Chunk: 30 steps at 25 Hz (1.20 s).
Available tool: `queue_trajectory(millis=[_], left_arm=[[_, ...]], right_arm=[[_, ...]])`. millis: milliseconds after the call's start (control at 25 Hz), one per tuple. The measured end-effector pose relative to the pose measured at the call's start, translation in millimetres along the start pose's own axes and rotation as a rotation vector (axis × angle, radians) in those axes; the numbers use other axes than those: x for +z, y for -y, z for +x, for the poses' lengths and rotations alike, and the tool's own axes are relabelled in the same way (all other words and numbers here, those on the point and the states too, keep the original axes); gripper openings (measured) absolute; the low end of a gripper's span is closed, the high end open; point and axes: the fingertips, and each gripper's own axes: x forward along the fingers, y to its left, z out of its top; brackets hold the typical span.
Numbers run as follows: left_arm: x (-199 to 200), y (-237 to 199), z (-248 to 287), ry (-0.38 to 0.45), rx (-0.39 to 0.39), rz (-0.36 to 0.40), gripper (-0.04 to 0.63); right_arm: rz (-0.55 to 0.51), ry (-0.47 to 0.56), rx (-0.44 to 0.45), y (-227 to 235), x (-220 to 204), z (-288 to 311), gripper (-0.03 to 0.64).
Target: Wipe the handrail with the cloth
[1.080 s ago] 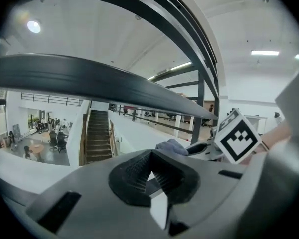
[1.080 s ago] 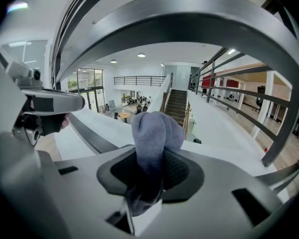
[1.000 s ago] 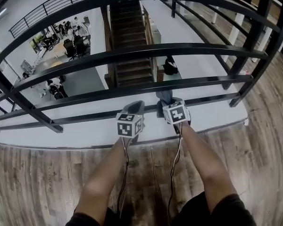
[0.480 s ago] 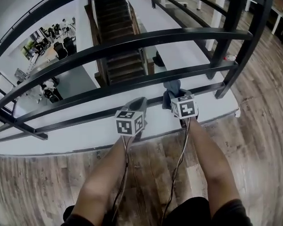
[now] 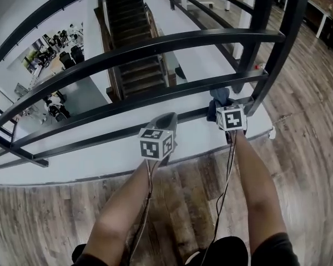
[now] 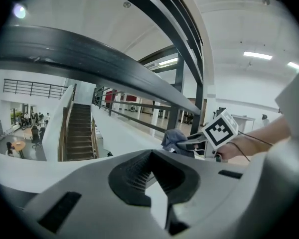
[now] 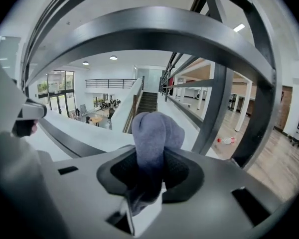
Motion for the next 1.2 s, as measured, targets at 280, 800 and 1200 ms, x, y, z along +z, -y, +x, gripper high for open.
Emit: queue_trajectory(millis=[280, 800, 1200], left_arm=[[10, 13, 5, 0.034, 0.020, 0.040, -0.002], [5, -10, -41, 0.015, 0.022, 0.065, -0.002], [46, -47, -165, 0.082, -0.034, 0.078, -0.002]], right_arm=[[-0.001, -0.014, -0.104, 50, -12, -5, 0.115], [0.129, 0.063, -0.245, 93, -10, -32, 0.115], [0.179, 0.266, -0.122, -101, 45, -160, 0.115]])
